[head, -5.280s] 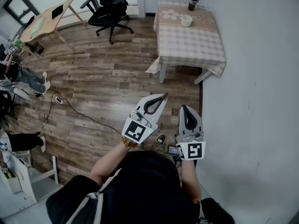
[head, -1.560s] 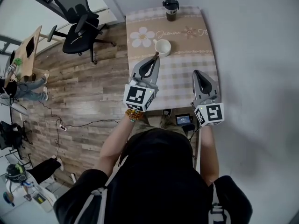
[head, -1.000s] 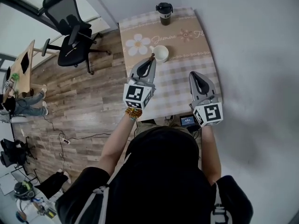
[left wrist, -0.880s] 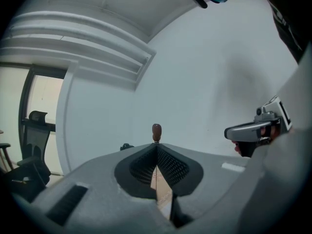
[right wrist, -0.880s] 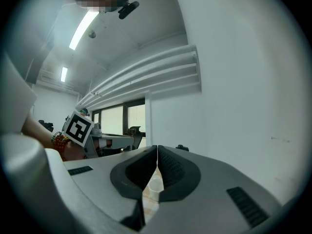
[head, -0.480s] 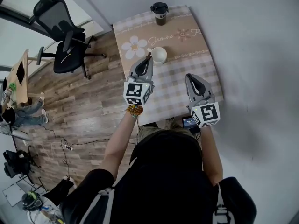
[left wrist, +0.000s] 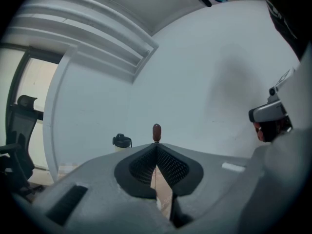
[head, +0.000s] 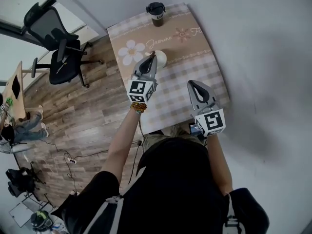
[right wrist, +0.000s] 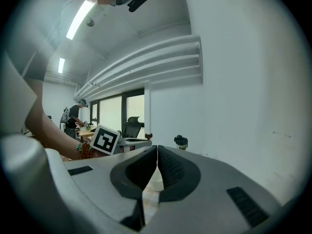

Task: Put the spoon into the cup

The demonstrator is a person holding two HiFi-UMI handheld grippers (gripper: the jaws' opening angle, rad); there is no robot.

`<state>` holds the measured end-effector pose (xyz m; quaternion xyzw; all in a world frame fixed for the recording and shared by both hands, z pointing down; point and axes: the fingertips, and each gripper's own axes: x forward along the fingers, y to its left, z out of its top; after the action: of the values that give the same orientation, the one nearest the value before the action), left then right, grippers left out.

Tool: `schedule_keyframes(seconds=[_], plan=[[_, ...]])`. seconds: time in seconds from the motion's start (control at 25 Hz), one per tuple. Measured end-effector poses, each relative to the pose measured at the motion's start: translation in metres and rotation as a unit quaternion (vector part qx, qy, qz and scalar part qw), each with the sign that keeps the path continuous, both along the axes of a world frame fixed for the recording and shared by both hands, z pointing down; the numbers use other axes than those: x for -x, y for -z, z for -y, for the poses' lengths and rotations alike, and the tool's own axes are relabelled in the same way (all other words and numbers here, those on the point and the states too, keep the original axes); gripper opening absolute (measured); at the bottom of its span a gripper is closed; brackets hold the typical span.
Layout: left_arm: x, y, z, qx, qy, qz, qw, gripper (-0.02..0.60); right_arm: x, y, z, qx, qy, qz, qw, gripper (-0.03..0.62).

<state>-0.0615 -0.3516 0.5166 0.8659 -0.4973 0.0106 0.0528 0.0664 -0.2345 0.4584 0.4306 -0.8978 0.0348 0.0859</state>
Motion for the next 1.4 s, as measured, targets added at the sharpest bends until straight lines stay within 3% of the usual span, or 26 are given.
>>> schedule_keyframes(seconds=[0.2,0.56,1.4], plan=[[0.001,-0.018,0.021,0.013,-0.004,-0.019,0.9997,0.011,-0.013,-0.017,0.002,0.022,-0.014,-0.005,1.000,0.009],[-0.004,-0.055,0.033,0.040,-0.008,-0.008,0.9991,0.012,-0.016,-0.024,0.005,0.031,-0.018,-0.014,0.999,0.009],[-0.016,-0.136,0.044,0.107,-0.005,0.050,0.9930,0.012,-0.013,-0.034,0.013,0.042,-0.008,-0.013,0.999,0.009]])
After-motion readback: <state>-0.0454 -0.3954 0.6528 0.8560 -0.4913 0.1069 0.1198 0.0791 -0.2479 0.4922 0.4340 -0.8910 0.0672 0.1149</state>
